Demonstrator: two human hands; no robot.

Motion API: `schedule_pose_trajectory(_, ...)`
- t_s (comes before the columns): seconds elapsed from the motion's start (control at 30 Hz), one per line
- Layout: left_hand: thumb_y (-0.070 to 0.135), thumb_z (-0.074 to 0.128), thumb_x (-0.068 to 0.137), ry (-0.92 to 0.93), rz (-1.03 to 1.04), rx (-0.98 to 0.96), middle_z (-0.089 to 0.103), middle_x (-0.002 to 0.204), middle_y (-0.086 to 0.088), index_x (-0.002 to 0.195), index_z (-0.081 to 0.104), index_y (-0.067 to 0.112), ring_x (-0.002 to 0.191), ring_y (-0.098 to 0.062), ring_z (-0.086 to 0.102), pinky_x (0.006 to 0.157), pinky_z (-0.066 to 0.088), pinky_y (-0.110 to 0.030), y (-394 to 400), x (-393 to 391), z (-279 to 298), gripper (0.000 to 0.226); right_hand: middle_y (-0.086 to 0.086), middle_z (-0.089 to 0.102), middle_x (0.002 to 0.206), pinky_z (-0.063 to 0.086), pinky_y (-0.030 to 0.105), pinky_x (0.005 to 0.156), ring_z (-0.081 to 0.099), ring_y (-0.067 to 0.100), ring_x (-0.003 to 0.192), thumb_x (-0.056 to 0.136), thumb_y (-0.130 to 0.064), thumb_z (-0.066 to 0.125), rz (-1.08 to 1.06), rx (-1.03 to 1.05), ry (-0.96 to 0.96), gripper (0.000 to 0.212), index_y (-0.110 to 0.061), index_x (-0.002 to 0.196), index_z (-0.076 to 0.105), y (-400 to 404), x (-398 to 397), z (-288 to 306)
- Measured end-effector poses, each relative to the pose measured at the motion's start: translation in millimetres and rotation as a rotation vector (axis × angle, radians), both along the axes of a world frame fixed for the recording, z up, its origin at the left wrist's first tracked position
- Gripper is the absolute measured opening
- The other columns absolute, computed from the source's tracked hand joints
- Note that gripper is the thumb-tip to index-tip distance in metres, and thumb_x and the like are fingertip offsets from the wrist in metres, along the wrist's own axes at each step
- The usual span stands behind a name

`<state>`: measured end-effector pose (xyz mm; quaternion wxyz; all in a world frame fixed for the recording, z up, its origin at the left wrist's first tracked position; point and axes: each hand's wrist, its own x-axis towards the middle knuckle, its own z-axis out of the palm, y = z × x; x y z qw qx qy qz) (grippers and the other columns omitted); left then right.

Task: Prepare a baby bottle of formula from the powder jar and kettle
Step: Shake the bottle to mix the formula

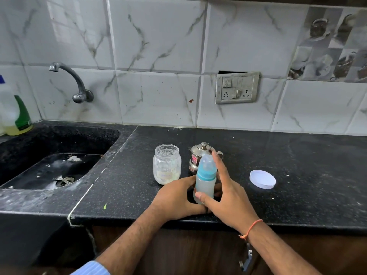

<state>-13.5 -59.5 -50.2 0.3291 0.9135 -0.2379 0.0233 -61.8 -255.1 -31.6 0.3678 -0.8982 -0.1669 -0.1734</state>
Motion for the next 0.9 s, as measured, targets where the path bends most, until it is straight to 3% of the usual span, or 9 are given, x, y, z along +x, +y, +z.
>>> schedule_pose_trajectory(0.1, 0.079, 0.088, 0.066, -0.035, 0.018, -0.009, 0.061, 0.15, 0.028, 0.164, 0.041, 0.045, 0.134, 0.006, 0.059, 0.114, 0.052, -0.031, 1.4, 1.2, -3.4, 0.113, -0.011, 0.069, 0.132, 0.064, 0.044, 0.093, 0.077, 0.012, 0.102, 0.082, -0.013, 0.092, 0.017, 0.423, 0.016, 0.132, -0.069, 0.157, -0.001, -9.3, 15.3, -6.2)
schedule_pose_trajectory(0.2, 0.08, 0.09, 0.065, 0.005, 0.031, 0.006, 0.048, 0.162, 0.03, 0.172, 0.029, 0.038, 0.146, 0.006, 0.049, 0.122, 0.042, -0.027, 1.8, 1.4, -3.7, 0.13, 0.012, 0.064, 0.135, 0.064, 0.059, 0.083, 0.072, 0.032, 0.117, 0.084, -0.007, 0.087, -0.069, 0.981, -0.001, 0.114, -0.066, 0.154, 0.018, -22.0, 25.0, -8.4)
schedule_pose_trajectory(0.3, 0.079, 0.091, 0.065, 0.005, 0.029, 0.003, 0.048, 0.164, 0.029, 0.173, 0.022, 0.04, 0.148, 0.004, 0.048, 0.121, 0.041, -0.024, 0.6, -1.3, -2.7, 0.134, 0.013, 0.06, 0.137, 0.064, 0.061, 0.08, 0.069, 0.037, 0.119, 0.078, -0.009, 0.092, 0.017, 0.934, 0.096, 0.103, -0.056, 0.149, 0.034, -19.0, 29.4, -8.4)
schedule_pose_trajectory(0.43, 0.084, 0.089, 0.062, 0.02, 0.037, 0.024, 0.048, 0.167, 0.02, 0.174, 0.013, 0.041, 0.152, -0.004, 0.047, 0.123, 0.043, -0.03, -0.9, -1.2, -0.2, 0.142, 0.017, 0.063, 0.134, 0.065, 0.056, 0.075, 0.072, 0.044, 0.116, 0.087, -0.008, 0.083, -0.038, 1.226, 0.098, 0.089, -0.05, 0.146, 0.031, -27.5, 37.7, -7.3)
schedule_pose_trajectory(0.53, 0.085, 0.088, 0.061, 0.008, 0.051, 0.041, 0.047, 0.168, 0.019, 0.175, 0.012, 0.04, 0.153, -0.004, 0.046, 0.122, 0.044, -0.031, -1.2, -1.4, 0.3, 0.144, 0.022, 0.065, 0.13, 0.065, 0.054, 0.073, 0.073, 0.041, 0.113, 0.078, -0.01, 0.087, 0.077, 1.019, 0.194, 0.095, -0.052, 0.147, 0.036, -20.0, 38.5, -9.2)
schedule_pose_trajectory(0.63, 0.084, 0.09, 0.059, 0.013, 0.044, 0.024, 0.046, 0.168, 0.019, 0.175, 0.012, 0.039, 0.153, -0.003, 0.045, 0.123, 0.042, -0.03, -0.8, 0.9, -1.6, 0.146, 0.021, 0.063, 0.136, 0.065, 0.053, 0.072, 0.071, 0.045, 0.118, 0.088, -0.008, 0.083, -0.008, 1.22, 0.153, 0.086, -0.049, 0.146, 0.033, -21.2, 41.6, -10.5)
schedule_pose_trajectory(0.73, 0.087, 0.089, 0.055, 0.005, 0.026, -0.005, 0.044, 0.17, 0.02, 0.175, 0.016, 0.039, 0.154, -0.002, 0.043, 0.125, 0.041, -0.033, 0.5, 2.0, -3.7, 0.148, 0.02, 0.068, 0.126, 0.065, 0.053, 0.074, 0.074, 0.038, 0.11, 0.079, -0.008, 0.091, 0.109, 0.988, 0.251, 0.094, -0.052, 0.144, 0.039, -14.8, 43.9, -9.1)
schedule_pose_trajectory(0.83, 0.09, 0.089, 0.05, 0.023, 0.019, -0.1, 0.043, 0.17, 0.023, 0.174, 0.021, 0.039, 0.154, 0.003, 0.04, 0.129, 0.039, -0.037, 3.5, 5.1, -6.4, 0.15, 0.017, 0.063, 0.135, 0.065, 0.055, 0.074, 0.073, 0.036, 0.114, 0.091, -0.004, 0.079, 0.006, 1.247, 0.167, 0.083, -0.048, 0.146, 0.034, -17.6, 45.3, -6.5)
schedule_pose_trajectory(0.9, 0.09, 0.09, 0.049, 0.023, 0.02, -0.131, 0.041, 0.171, 0.022, 0.174, 0.023, 0.036, 0.155, 0.004, 0.037, 0.131, 0.036, -0.036, 2.2, 4.9, -7.9, 0.152, 0.022, 0.06, 0.138, 0.065, 0.054, 0.073, 0.073, 0.035, 0.112, 0.092, -0.001, 0.078, 0.057, 1.168, 0.221, 0.081, -0.049, 0.142, 0.036, -17.9, 45.4, -5.2)
